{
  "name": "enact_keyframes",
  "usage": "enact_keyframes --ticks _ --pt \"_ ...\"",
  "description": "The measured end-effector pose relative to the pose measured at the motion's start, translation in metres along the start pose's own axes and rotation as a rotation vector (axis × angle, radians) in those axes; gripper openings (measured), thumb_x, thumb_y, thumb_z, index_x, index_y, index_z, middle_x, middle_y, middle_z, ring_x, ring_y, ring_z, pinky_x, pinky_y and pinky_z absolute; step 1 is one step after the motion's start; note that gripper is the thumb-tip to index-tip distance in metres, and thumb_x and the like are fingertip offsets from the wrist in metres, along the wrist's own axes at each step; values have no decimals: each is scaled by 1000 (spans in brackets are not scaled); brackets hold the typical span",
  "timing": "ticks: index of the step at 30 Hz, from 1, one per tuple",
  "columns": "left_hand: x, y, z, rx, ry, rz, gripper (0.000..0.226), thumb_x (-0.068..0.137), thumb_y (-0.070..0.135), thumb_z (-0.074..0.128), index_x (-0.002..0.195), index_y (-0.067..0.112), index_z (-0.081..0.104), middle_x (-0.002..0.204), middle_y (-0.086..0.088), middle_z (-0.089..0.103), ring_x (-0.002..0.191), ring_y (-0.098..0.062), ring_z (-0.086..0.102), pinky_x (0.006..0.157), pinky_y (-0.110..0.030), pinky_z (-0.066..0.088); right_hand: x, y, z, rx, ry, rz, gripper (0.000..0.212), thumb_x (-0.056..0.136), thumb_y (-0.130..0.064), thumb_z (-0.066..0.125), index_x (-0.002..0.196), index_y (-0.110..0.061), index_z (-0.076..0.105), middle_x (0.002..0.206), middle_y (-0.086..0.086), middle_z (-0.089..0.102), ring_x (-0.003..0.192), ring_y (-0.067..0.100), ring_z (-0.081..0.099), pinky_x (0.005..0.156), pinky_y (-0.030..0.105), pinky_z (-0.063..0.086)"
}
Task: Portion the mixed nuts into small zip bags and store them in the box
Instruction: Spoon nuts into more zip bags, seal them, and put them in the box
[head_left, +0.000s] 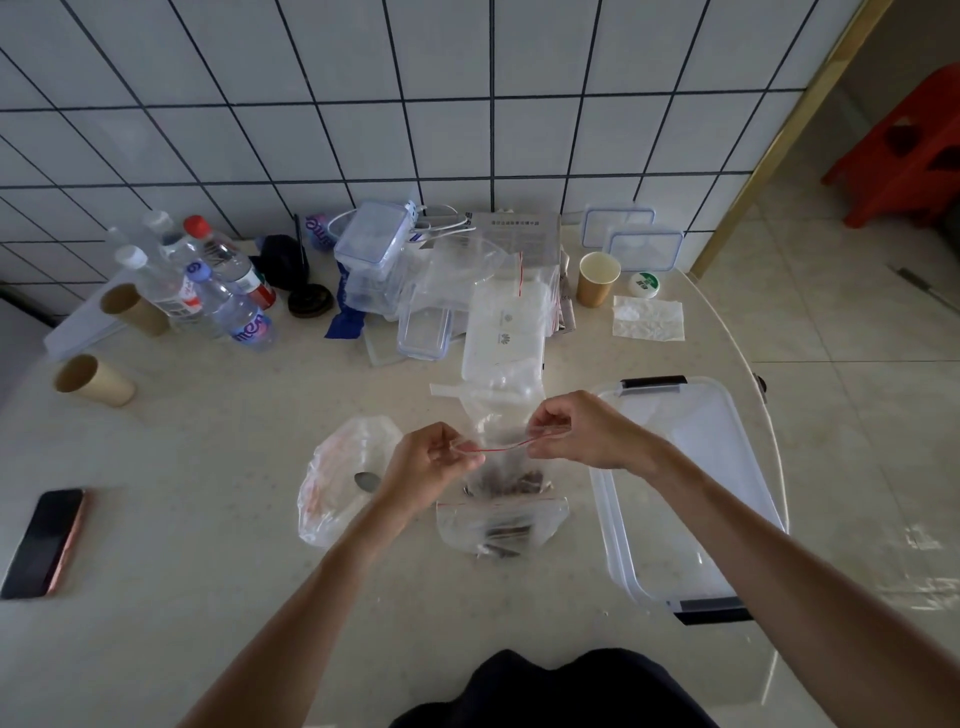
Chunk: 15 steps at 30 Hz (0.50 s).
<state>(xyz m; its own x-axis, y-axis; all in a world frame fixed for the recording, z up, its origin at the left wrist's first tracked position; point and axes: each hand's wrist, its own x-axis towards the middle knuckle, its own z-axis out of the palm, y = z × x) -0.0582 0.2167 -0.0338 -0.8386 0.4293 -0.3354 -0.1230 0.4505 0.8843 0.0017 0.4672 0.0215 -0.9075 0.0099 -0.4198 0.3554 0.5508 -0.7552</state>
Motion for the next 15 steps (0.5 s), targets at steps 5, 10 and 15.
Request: enact_keyframes --ticks 5,10,15 --pt "-14 7 -1 -24 80 38 24 80 10 90 78 11 66 73 3 72 66 -2 64 66 -11 47 4 -12 10 -95 39 -82 4 91 -15 78 94 -13 81 82 -12 73 71 -12 64 66 3 43" --pt "-22 9 -12 -125 102 53 11 87 3 81 96 -1 77 92 -9 80 81 -4 72 77 -12 53 -1 -14 6 -156 40 -80 7 91 -15 76 95 -11 79 93 0 78 88 12 71 77 18 52" --pt "-21 12 -3 -127 126 74 12 85 7 84 96 3 80 86 7 80 76 5 72 74 -7 50 -1 -29 24 -174 40 -112 24 88 -18 79 110 -11 76 107 1 76 97 13 70 86 21 49"
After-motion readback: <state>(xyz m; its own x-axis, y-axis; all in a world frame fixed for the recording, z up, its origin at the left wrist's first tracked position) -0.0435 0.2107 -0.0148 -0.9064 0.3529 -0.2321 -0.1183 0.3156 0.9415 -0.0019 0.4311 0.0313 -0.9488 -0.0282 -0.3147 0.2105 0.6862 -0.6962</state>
